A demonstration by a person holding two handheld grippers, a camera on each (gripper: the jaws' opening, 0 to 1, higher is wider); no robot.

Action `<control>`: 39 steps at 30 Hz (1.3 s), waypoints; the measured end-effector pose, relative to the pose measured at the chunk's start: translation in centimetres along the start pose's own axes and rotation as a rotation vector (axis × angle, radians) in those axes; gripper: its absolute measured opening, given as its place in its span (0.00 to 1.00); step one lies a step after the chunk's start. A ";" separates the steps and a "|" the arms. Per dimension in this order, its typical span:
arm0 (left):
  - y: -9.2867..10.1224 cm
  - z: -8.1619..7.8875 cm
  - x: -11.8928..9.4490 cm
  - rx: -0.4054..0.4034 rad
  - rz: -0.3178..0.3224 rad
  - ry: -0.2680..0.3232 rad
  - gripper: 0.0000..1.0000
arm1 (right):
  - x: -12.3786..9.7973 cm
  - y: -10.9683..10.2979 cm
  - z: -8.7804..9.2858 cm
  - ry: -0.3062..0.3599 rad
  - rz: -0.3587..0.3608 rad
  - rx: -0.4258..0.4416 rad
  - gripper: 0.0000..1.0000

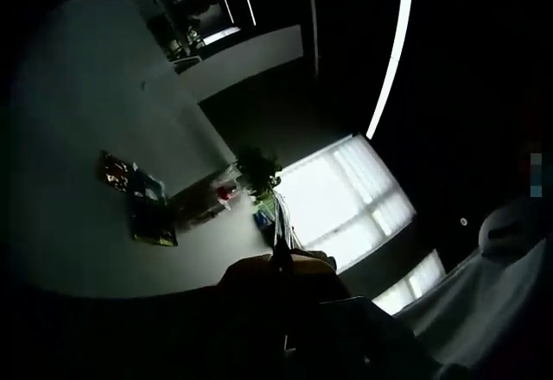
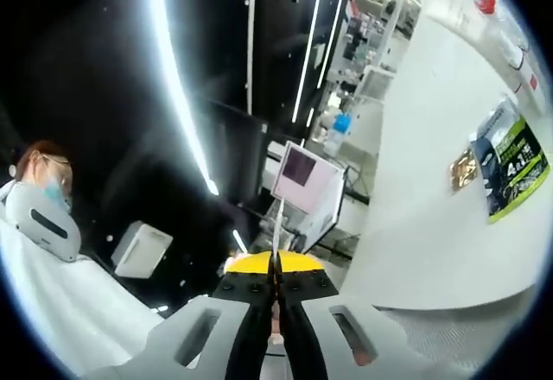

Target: Arrange the skincare products in the storage area until every visible bottle or jar stands upright without overlapping.

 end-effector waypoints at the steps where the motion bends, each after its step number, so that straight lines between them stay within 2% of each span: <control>1: 0.0 0.0 0.1 0.002 0.000 -0.003 0.01 | -0.1 0.0 0.0 0.001 0.002 -0.001 0.01; 8: 0.0 0.5 0.8 0.013 0.002 -0.018 0.00 | -1.0 0.1 -0.3 0.010 0.015 -0.003 0.01; 14: -0.5 1.1 2.0 0.014 -0.006 -0.050 0.00 | -2.2 0.7 -0.6 0.013 0.058 -0.022 0.01; 19: -0.9 1.3 2.8 0.032 -0.037 -0.089 0.00 | -2.8 1.4 -0.9 0.017 0.095 -0.031 0.01; 25: -1.8 1.3 3.1 0.013 -0.063 -0.102 0.00 | -2.9 2.2 -1.1 0.004 0.131 -0.032 0.01; 34: -4.2 1.1 3.2 -0.023 -0.134 -0.133 0.00 | -2.6 4.2 -0.6 -0.040 0.254 0.035 0.01; 39: -4.9 0.6 3.8 -0.033 -0.128 -0.150 0.00 | -2.8 4.5 -1.0 -0.021 0.300 -0.006 0.03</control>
Point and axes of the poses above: the point that each gripper's makers call its tool centre point, and the gripper's own axes: x roughly forward along the fingers, y roughly to its right, z roughly out of its underside, the point moved 5 cm from there along -x, roughly backward along the fingers, and after that the axes turned 2 degrees about -x, right-handed, at the moved point
